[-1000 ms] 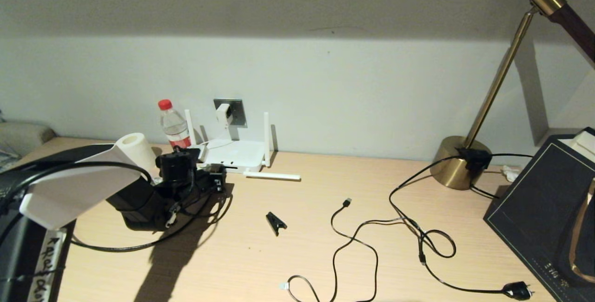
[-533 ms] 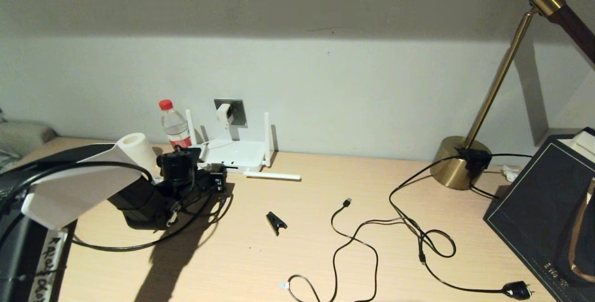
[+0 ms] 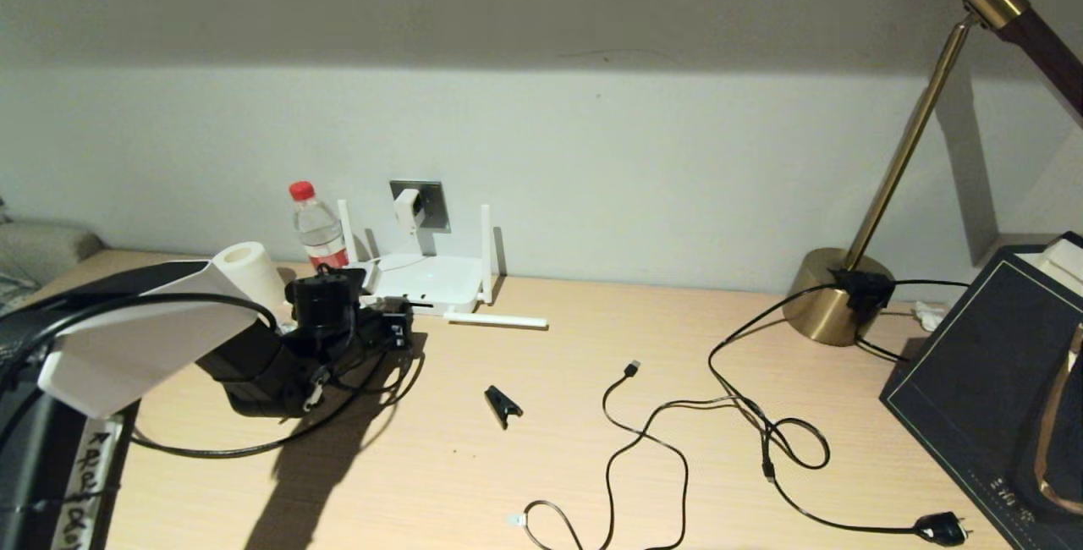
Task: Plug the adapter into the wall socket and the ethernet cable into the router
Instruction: Plug cable into router interface
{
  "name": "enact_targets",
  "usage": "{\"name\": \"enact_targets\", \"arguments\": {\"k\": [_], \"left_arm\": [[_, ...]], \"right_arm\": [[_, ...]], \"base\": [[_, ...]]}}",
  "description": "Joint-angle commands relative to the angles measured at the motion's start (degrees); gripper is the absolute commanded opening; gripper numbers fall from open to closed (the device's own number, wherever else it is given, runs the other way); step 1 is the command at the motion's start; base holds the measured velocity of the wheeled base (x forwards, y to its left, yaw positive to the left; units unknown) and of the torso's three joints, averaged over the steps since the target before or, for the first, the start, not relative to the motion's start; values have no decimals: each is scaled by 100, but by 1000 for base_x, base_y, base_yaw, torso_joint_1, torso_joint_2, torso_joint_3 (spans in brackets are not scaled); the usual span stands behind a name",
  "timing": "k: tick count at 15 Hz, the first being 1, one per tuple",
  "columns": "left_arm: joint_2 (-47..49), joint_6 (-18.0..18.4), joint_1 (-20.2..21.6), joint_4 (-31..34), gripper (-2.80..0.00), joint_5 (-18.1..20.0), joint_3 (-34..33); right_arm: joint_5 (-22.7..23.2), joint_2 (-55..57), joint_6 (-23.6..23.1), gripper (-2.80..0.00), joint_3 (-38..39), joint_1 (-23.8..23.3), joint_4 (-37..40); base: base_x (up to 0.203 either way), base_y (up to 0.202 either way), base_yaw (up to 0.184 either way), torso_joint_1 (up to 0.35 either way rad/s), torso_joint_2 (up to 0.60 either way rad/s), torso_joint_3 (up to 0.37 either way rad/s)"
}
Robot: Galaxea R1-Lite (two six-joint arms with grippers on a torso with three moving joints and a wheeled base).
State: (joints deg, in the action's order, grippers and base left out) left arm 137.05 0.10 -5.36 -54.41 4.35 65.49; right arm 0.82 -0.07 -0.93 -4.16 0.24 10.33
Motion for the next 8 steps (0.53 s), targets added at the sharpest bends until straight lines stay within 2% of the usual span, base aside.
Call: {"name": "enact_targets", "arguments": {"k": [1,8], "left_arm": [[-38,-1,0,-44,-280,4,-10],[-55,-1,0,-44,-280,-5,-19]], "right_arm": [[6,7,-4,-280,2,2,5],[1,7,-4,-280,-4,-5,5]], "base": [[0,0,0,0,0,0],[0,0,0,0,0,0]]}}
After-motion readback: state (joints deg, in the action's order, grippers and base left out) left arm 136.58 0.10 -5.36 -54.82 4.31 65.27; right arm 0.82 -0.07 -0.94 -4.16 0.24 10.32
